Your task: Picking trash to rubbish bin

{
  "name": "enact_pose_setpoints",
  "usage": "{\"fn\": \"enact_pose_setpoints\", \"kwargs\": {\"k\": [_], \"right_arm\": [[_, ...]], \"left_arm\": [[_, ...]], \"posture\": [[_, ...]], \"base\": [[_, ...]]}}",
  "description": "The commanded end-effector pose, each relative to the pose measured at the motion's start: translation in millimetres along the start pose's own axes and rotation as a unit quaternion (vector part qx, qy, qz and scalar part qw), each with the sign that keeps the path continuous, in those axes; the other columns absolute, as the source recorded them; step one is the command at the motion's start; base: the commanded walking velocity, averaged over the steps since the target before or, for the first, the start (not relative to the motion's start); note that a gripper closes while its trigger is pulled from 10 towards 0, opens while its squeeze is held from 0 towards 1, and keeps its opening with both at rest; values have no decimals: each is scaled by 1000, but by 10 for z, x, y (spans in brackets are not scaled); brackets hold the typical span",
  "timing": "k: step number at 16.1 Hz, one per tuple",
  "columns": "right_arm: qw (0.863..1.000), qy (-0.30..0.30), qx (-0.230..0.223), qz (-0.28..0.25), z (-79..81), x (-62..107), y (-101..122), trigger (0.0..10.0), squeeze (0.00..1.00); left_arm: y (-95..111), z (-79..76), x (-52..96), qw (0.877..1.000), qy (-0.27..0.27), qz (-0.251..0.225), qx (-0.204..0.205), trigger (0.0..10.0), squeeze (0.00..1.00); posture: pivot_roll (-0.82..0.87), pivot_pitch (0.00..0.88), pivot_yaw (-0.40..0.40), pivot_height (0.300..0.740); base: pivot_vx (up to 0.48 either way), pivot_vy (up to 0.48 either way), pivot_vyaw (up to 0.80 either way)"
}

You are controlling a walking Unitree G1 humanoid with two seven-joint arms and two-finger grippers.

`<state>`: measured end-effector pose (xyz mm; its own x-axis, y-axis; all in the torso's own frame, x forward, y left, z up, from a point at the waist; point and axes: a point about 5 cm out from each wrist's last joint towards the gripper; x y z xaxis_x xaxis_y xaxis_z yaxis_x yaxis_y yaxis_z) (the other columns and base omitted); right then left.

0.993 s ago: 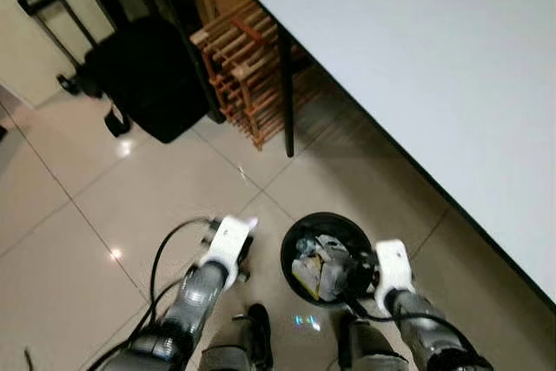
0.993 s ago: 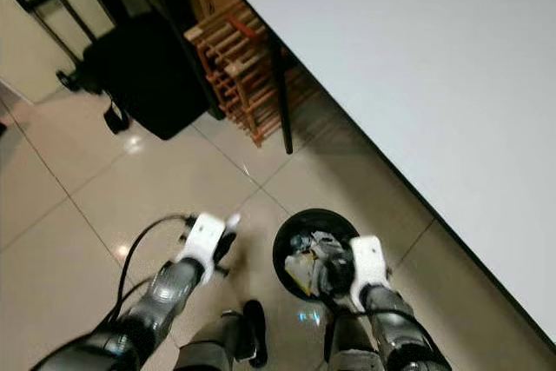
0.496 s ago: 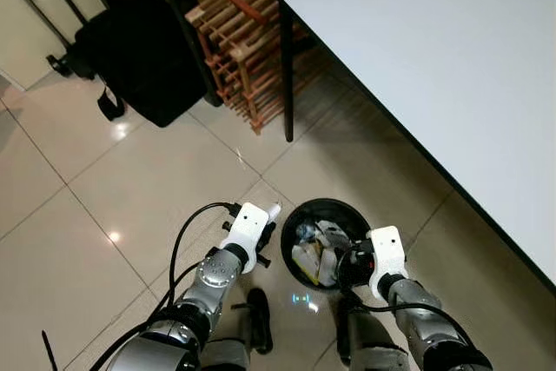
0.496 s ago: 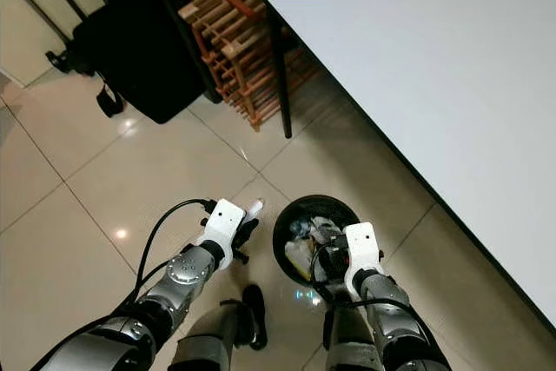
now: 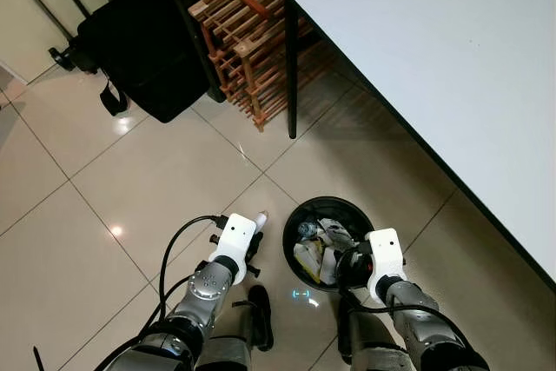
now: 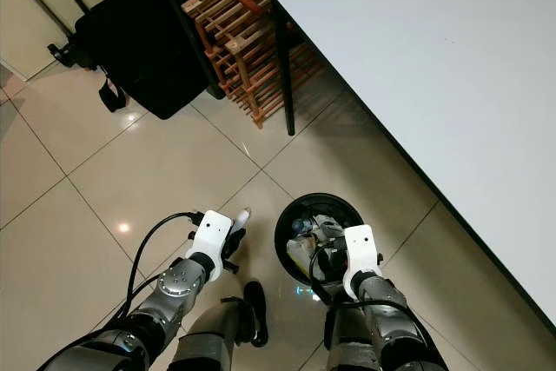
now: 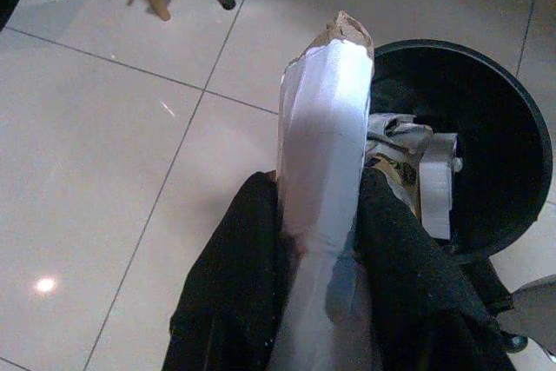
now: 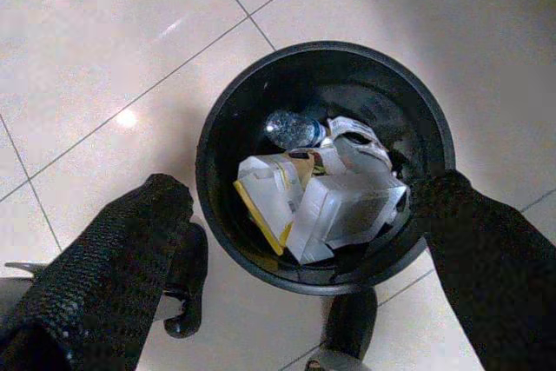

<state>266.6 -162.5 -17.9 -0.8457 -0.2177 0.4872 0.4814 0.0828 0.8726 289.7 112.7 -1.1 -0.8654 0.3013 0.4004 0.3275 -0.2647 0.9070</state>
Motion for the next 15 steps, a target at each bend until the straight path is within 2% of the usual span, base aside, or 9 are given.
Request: {"fn": "enact_pose_setpoints", "kwargs": {"k": [1, 11, 15], "right_arm": [[1000, 0, -10, 29, 22, 48, -163, 10000, 0], [999, 1, -8, 42, 37, 57, -213, 10000, 0], [999, 3, -6, 40, 40, 52, -204, 10000, 0]], "left_arm": [[-167, -10, 66, 999, 7, 30, 12, 10000, 0], [-145, 12, 58, 999, 13, 27, 13, 10000, 0], [-136, 30, 59, 999, 17, 22, 19, 10000, 0]], "posture": [[6, 364, 118, 740], [9, 357, 115, 740], [9, 356, 113, 740]], "base": [[0, -420, 0], [0, -391, 0], [0, 0, 0]]}}
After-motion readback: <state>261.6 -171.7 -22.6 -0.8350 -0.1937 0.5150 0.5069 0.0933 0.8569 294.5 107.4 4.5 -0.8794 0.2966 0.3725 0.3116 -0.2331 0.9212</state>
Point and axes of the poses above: a point about 5 cm out from each wrist's last joint towards the gripper, its own x axis pointing back from the gripper into the wrist, its own y axis along the axis of the wrist's last joint, z = x × y
